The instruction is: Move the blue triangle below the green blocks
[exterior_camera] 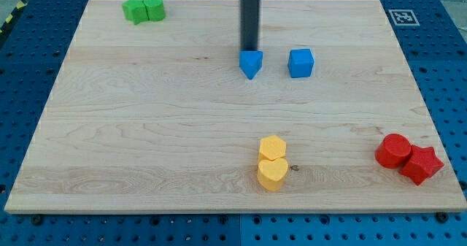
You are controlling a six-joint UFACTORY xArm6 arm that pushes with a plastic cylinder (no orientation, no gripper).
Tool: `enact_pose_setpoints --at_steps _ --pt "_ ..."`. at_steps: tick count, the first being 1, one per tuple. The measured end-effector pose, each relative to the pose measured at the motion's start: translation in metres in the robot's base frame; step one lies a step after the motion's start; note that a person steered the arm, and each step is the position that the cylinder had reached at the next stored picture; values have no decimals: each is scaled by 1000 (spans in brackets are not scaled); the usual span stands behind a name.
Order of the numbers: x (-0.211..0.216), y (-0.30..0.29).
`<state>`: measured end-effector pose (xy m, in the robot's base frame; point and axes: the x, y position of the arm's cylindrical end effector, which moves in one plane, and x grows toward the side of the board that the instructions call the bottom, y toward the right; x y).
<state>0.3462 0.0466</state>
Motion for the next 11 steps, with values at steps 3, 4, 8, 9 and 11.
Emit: enact_pose_setpoints --at_steps 3,4,8,9,11 --pt "41 -36" --pt "7 -111" --pt "-13 -47" --pt "-20 -120" --pt "-19 -188"
